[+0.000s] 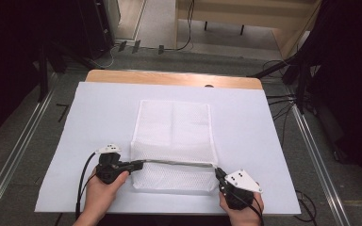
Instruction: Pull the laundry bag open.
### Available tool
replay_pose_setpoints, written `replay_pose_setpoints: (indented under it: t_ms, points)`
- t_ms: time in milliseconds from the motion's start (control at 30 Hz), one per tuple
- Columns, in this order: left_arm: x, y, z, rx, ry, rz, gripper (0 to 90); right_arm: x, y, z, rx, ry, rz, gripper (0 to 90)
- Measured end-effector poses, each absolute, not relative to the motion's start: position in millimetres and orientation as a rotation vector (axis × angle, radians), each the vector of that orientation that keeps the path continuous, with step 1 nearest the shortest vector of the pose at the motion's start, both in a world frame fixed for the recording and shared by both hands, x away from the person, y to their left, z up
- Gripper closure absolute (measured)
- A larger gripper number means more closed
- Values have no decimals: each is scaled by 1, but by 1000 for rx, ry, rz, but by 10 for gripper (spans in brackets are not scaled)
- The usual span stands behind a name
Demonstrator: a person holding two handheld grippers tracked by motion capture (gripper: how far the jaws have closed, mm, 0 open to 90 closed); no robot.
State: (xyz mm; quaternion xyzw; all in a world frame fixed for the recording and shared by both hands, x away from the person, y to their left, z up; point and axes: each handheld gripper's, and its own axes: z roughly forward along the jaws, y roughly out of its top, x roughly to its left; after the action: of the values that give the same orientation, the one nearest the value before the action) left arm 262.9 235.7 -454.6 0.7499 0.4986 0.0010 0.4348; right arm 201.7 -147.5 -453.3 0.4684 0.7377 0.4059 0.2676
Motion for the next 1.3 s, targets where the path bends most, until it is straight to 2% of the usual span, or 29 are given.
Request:
replay_pose_setpoints:
  t_ms: [300,633,667,700,800,833,933,967,1033,1067,1133,1167,1300]
  points:
    - [263,261,-458,1871,1282,44,876,202,-151,-452,1261,1980,1102,896]
    - [258,264,-459,1862,1269,82,857,202,-148,-452,1255,1989,1107,896]
    - [257,266,-459,1847,1267,108,784,201,-148,-452,1255,1992,1114,896]
    - [253,270,-456,1825,1252,136,599,201,-149,-452,1239,1998,1131,896]
    - [249,276,-453,1793,1235,171,428,200,-150,-452,1235,2005,1146,895]
    - [246,280,-452,1790,1226,203,428,199,-151,-452,1236,2006,1154,893]
    - [239,289,-448,1761,1222,280,303,200,-152,-453,1246,2004,1174,877]
    - [236,296,-447,1743,1224,325,222,201,-152,-453,1251,2002,1190,822]
    - [234,302,-445,1731,1227,348,141,202,-154,-453,1257,1987,1210,676]
    - [234,302,-445,1731,1227,348,116,202,-154,-453,1257,1987,1210,676]
    - [230,308,-444,1719,1229,399,110,202,-155,-451,1249,1972,1232,529]
    - [228,313,-442,1699,1235,429,111,203,-158,-448,1250,1973,1244,412]
    - [224,324,-440,1690,1202,456,96,205,-165,-445,1258,1948,1244,283]
